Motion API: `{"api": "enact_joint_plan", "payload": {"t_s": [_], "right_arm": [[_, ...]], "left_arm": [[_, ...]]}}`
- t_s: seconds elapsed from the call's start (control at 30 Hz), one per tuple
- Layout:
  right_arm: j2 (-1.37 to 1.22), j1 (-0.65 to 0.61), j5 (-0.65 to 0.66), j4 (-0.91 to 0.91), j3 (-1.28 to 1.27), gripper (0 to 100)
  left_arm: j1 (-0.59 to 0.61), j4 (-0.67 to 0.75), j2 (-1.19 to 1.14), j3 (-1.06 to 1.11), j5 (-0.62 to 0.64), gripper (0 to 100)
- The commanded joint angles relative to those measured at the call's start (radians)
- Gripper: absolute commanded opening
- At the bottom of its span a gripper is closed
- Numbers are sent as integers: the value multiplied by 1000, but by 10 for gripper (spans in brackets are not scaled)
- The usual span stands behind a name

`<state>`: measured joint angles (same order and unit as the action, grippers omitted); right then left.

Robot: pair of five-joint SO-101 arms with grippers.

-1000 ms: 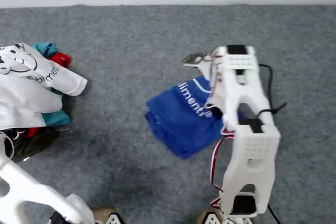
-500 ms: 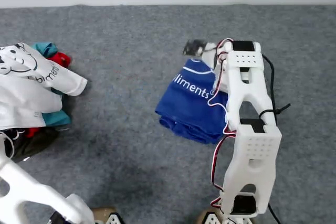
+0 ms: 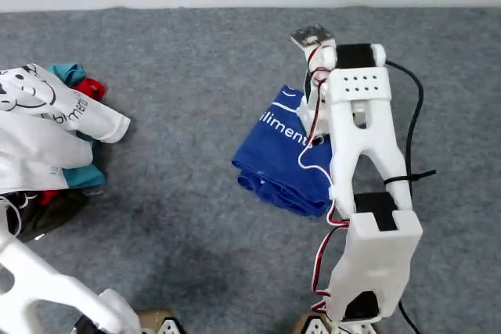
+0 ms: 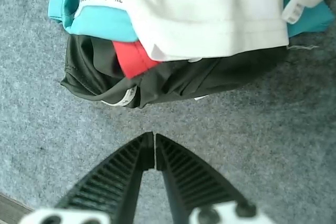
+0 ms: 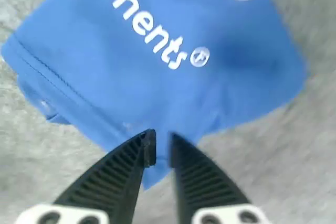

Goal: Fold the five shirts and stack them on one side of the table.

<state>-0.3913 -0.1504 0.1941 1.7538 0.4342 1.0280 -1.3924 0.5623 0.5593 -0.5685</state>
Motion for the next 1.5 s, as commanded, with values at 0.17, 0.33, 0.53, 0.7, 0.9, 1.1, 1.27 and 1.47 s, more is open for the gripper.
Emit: {"api": "enact_joint_plan", "payload": {"t_s": [0.17,0.33,0.53,0.7,0.9,1.1,1.27,1.47], "right_arm": [[56,-67,-230,5,-364,9],[56,-90,-259,-228,-571,9],[143,-171,-261,-185,-574,9],[312,-186,-261,-93,-488,9],[481,-188,-259,-76,-407,9],[515,-134,-420,-248,-414,32],[433,-102,-652,-328,-414,272],[272,-96,-853,-400,-414,398]], "left_arm": [[-2,-11,38,-27,3,15],[-2,-11,38,-25,3,15],[-2,-11,38,-28,2,15],[-3,-6,38,-28,-34,15],[-3,-5,38,-28,-48,15],[-61,-6,38,-28,-49,15],[-135,-5,38,-44,-49,15],[-143,2,31,-91,-49,15]]}}
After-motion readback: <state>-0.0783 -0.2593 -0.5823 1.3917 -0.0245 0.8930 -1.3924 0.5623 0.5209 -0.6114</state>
